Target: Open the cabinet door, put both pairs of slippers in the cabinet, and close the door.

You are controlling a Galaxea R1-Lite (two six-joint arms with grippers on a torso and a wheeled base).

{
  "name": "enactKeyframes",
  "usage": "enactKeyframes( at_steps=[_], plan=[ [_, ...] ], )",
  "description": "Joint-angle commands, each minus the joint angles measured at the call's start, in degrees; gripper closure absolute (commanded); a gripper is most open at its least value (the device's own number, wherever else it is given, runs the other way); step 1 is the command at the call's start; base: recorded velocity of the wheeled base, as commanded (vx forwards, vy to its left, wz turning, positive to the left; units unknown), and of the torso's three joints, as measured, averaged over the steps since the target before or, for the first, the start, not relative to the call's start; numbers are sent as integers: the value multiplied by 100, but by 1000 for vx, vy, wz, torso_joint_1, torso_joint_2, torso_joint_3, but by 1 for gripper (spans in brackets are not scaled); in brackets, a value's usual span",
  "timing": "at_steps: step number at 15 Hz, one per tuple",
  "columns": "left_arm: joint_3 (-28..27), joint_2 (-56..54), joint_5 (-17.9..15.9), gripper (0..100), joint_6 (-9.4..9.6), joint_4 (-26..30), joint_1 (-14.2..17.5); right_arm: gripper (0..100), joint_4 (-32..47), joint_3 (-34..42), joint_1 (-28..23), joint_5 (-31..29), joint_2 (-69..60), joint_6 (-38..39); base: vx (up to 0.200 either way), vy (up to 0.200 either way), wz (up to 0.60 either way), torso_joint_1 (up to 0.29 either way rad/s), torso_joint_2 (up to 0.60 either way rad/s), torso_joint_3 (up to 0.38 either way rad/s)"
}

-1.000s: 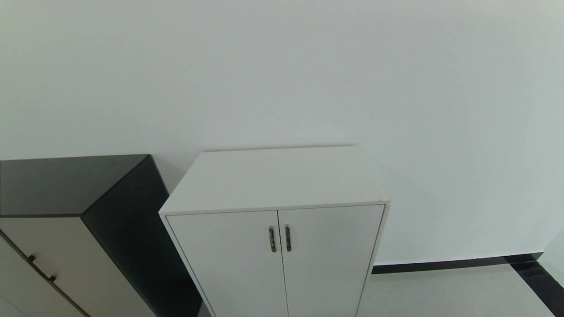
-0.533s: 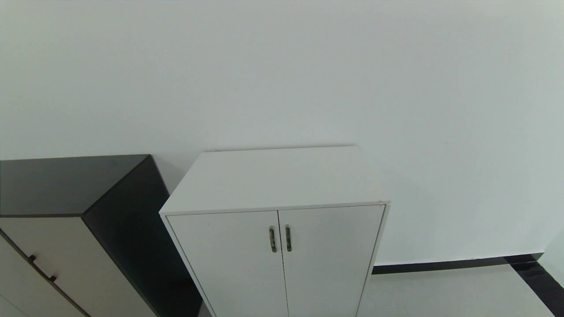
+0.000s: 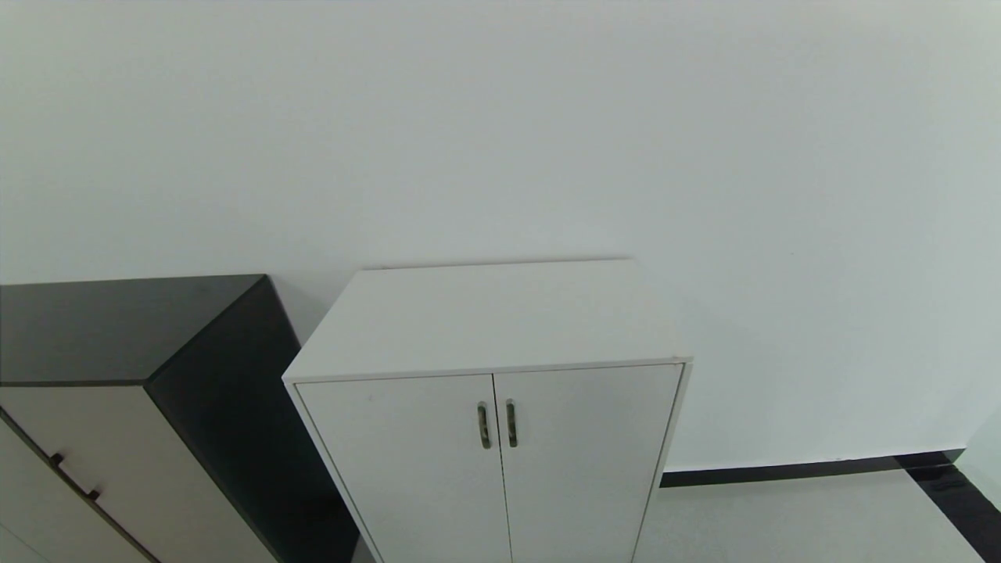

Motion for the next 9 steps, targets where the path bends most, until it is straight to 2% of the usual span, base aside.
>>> enactKeyframes(
  at_steps=[1,9],
  plan=[
    [0,5,0,100,7,-1,6,100,8,2,-4,1,-46,-12,0,0,0,0,0,0],
    [0,5,9,100,7,-1,6,100,-1,2,-13,-25,-55,93,0,0,0,0,0,0]
  ],
)
